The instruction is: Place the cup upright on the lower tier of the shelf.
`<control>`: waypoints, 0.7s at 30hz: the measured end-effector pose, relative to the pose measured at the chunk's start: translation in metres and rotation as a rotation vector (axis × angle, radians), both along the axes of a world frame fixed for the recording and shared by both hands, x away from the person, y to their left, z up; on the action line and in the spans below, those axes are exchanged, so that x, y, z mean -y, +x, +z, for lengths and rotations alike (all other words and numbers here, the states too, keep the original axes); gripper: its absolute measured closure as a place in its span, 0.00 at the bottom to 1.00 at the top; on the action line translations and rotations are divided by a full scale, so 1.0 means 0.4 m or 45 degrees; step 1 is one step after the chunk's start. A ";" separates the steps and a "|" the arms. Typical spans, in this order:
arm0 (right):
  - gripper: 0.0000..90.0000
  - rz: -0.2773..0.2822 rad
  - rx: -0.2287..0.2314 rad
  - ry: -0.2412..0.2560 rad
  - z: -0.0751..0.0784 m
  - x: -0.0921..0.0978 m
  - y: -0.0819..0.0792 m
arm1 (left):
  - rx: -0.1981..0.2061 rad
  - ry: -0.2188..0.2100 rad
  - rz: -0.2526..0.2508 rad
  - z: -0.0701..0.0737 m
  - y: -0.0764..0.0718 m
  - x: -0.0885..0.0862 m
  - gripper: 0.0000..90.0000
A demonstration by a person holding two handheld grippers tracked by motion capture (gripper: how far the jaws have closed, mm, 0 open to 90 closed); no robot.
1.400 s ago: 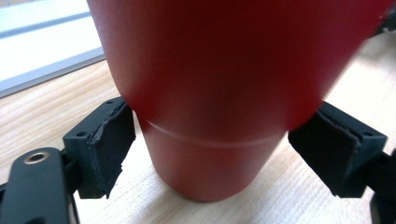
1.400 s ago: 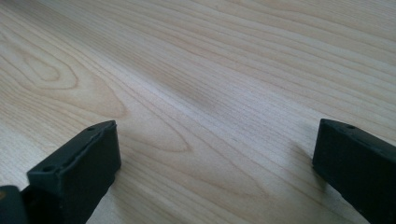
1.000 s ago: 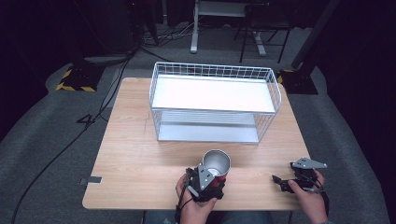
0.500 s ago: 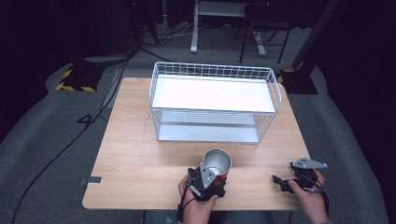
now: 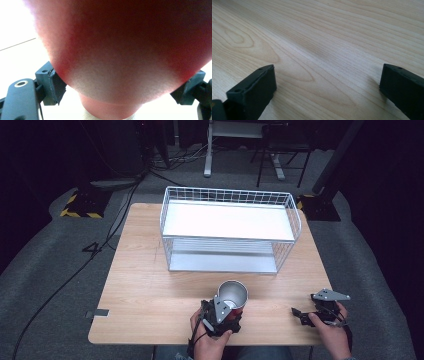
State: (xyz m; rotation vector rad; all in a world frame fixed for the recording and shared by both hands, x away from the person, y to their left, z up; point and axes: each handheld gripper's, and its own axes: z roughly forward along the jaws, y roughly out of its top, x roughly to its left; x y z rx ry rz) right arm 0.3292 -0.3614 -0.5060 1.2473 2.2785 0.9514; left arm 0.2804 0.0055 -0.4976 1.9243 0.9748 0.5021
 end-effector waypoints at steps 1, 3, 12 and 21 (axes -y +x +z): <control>0.01 0.000 0.000 0.000 0.000 0.000 0.000 | -0.002 0.005 -0.001 0.001 -0.001 0.000 0.18; 0.01 0.000 0.000 0.000 0.000 0.000 0.000 | -0.004 0.010 -0.008 0.004 -0.002 0.000 0.18; 0.01 -0.002 0.002 -0.001 0.000 -0.001 0.000 | -0.015 -0.017 -0.041 0.029 0.001 -0.014 0.19; 0.01 -0.002 0.002 -0.001 0.000 -0.001 0.000 | -0.013 -0.025 -0.059 0.069 0.027 -0.039 0.19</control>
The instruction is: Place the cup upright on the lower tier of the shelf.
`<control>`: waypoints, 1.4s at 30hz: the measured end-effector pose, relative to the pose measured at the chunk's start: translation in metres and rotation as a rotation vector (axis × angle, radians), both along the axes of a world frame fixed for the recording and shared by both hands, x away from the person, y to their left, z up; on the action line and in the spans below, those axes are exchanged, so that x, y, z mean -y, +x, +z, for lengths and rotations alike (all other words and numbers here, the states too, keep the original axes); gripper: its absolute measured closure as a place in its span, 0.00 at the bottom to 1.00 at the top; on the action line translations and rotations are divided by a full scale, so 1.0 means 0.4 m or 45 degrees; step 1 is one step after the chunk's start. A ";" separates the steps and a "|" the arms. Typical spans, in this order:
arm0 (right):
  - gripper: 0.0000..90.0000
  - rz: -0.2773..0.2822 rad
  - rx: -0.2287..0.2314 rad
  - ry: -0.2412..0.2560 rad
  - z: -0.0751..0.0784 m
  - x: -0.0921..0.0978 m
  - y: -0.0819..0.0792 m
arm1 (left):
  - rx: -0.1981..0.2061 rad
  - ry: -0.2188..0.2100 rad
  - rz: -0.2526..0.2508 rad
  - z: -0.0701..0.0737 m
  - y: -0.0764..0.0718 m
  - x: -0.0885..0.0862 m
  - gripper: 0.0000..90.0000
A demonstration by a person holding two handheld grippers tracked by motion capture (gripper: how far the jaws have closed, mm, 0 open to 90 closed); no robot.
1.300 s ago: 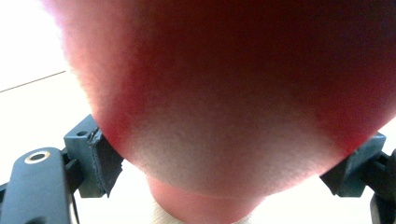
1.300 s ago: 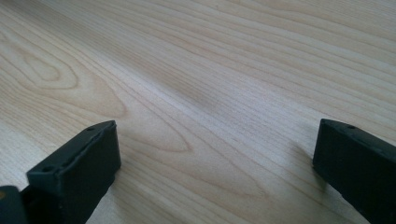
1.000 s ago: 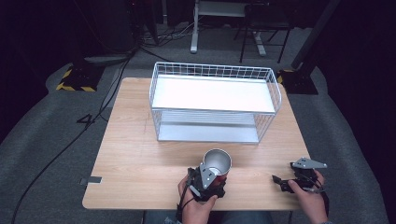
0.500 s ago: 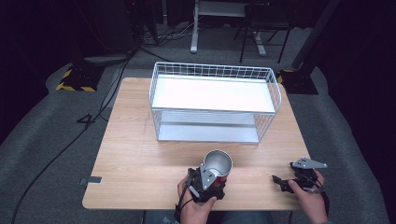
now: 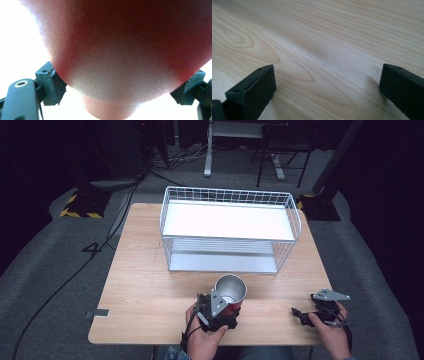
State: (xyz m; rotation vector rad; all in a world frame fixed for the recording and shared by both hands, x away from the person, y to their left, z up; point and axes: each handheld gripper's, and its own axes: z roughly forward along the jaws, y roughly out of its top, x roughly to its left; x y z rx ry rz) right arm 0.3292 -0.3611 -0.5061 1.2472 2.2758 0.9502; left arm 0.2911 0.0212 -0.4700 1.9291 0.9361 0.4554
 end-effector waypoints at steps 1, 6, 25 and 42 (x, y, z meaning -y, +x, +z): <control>0.01 0.000 0.000 0.000 0.000 0.000 0.000 | -0.001 -0.001 -0.002 0.004 0.005 -0.004 0.18; 0.01 0.000 0.000 0.000 0.000 0.000 0.000 | -0.001 -0.008 0.002 0.020 0.033 -0.019 0.18; 0.01 0.000 0.000 0.000 0.000 0.000 0.000 | -0.023 -0.028 0.004 0.060 0.181 -0.049 0.18; 0.00 0.006 -0.003 0.000 0.000 0.000 0.001 | -0.002 -0.061 0.071 0.038 0.324 -0.048 0.18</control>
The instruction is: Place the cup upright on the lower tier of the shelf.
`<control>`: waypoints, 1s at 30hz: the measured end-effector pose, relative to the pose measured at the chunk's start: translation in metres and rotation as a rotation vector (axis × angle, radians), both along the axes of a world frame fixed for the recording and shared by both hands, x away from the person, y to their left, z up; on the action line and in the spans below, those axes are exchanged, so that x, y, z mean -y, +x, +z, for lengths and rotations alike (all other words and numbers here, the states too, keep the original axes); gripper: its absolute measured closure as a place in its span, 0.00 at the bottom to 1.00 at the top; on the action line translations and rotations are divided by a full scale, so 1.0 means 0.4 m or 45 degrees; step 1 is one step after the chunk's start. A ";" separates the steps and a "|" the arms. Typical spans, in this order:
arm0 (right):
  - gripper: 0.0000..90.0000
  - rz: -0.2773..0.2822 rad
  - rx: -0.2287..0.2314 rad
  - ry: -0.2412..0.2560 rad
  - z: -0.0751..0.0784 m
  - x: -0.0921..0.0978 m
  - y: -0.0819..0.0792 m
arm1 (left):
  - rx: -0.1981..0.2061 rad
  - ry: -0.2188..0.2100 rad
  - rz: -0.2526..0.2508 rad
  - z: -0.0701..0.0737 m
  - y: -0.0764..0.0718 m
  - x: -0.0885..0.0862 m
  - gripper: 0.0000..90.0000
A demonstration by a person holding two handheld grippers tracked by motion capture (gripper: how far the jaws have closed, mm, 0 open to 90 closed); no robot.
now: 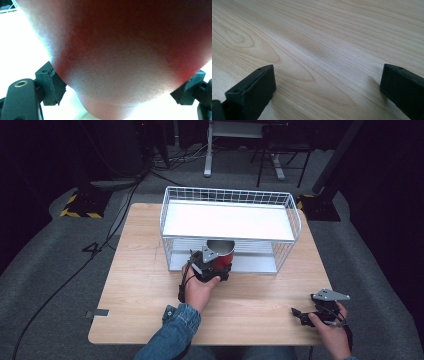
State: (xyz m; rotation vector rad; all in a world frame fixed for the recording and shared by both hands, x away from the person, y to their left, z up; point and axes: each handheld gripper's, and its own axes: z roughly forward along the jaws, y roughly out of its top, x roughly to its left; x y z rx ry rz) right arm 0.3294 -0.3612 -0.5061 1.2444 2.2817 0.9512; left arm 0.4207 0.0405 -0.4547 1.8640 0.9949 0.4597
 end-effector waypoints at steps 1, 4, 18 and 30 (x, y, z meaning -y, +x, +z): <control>0.00 0.000 0.000 0.000 0.000 0.000 0.000 | 0.005 -0.007 0.005 -0.002 0.007 0.003 0.18; 0.01 0.000 0.000 0.000 0.000 0.000 0.000 | 0.016 -0.013 0.010 -0.009 0.029 0.011 0.18; 0.00 0.016 -0.001 0.000 0.000 0.000 0.003 | 0.012 0.021 0.077 -0.046 0.107 0.040 0.18; 0.00 0.021 -0.001 -0.001 0.000 0.001 0.003 | -0.006 0.039 0.092 -0.064 0.140 0.051 0.18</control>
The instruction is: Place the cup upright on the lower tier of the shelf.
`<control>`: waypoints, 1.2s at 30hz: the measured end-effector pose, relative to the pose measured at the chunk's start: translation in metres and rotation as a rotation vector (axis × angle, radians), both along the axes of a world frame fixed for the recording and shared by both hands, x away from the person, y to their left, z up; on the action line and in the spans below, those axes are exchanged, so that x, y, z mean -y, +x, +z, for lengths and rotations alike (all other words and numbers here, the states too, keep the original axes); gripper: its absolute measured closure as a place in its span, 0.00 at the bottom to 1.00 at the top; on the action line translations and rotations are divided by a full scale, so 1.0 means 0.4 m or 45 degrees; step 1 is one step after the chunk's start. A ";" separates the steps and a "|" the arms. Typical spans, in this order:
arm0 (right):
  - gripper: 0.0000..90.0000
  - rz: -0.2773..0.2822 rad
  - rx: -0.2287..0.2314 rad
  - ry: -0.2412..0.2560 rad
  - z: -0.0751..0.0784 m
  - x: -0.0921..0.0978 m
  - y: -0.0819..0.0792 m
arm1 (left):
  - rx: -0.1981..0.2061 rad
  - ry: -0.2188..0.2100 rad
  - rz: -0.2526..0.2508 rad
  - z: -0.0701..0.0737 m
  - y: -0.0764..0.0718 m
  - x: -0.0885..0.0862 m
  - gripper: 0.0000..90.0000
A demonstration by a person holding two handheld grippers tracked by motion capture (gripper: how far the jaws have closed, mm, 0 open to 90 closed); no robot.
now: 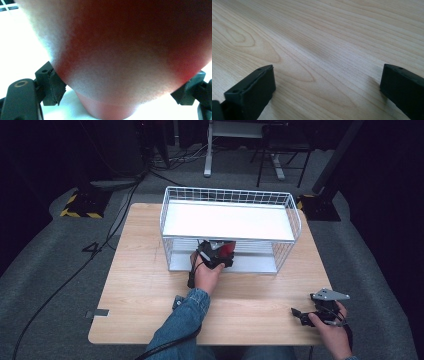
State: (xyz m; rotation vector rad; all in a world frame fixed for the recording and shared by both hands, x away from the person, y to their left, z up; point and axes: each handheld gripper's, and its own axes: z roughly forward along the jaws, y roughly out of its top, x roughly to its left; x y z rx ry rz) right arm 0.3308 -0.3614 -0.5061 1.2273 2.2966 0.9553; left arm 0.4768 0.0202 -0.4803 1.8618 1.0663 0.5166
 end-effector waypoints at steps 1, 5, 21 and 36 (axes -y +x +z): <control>0.00 0.000 0.000 0.000 0.000 0.000 0.000 | 0.004 0.000 0.001 -0.001 0.001 0.001 0.18; 0.00 0.000 0.000 0.000 0.000 0.000 0.000 | 0.053 0.085 -0.032 0.001 0.010 -0.004 0.18; 0.00 0.000 0.000 0.000 0.000 0.000 0.000 | 0.000 0.003 0.000 0.003 -0.007 -0.005 0.17; 0.00 0.000 0.000 0.000 0.000 0.000 0.000 | 0.008 0.096 -0.032 0.018 -0.052 -0.048 0.17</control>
